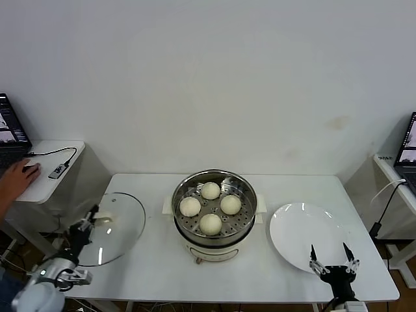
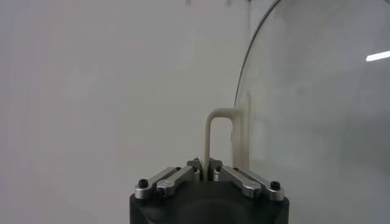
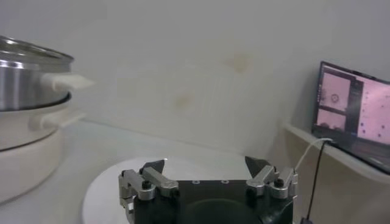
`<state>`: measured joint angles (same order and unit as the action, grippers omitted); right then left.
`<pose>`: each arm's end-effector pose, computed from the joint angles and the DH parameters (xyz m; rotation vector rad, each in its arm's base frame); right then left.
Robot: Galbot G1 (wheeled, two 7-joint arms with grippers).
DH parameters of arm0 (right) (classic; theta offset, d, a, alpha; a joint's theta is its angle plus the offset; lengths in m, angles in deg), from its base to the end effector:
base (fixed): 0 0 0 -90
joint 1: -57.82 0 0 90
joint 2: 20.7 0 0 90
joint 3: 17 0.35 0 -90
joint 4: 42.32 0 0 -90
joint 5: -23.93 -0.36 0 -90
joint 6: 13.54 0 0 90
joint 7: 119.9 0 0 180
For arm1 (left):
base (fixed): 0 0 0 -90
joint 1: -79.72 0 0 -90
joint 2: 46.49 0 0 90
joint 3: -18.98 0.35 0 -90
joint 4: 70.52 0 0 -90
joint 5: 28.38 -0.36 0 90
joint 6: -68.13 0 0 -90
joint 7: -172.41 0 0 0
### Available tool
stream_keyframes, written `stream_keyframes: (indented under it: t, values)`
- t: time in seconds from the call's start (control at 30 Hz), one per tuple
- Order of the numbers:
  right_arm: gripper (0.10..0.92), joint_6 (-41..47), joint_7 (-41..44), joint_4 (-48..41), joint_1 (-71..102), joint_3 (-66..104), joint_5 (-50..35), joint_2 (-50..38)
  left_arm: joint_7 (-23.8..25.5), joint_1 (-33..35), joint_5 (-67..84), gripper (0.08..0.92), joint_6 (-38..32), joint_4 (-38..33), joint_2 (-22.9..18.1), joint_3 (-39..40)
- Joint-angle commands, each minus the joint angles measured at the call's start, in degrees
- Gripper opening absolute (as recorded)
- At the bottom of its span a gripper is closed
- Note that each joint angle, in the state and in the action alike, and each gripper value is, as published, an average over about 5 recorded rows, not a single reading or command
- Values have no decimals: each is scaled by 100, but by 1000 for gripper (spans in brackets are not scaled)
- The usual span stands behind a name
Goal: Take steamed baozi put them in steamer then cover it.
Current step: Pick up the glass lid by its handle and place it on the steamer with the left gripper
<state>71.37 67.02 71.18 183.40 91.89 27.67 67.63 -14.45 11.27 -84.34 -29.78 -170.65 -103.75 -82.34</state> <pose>0.1358 -0.1129 -0.3470 -0.2020 -2.9700 0.3825 0.2484 0.2136 -0.3169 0.0781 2.1914 2.1806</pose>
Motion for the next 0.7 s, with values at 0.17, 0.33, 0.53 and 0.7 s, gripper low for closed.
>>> stream_keyframes:
  t: [0.17, 0.33, 0.53, 0.7]
  values:
    - [823, -35, 10, -10, 3, -229, 89, 3, 913, 131, 612, 147, 1146, -2336, 737, 117]
    - [823, -74, -5, -98, -31, -310, 224, 47, 1059, -707, 351, 147, 1724, -2547, 735, 1603]
    - [823, -94, -51, -232, -114, -339, 453, 125, 1430, -1641, -311, 147, 2177, -2289, 422, 2923]
    - [823, -90, -86, -370, -186, -343, 588, 153, 1655, -2069, -725, 147, 2439, -1977, -21, 3416]
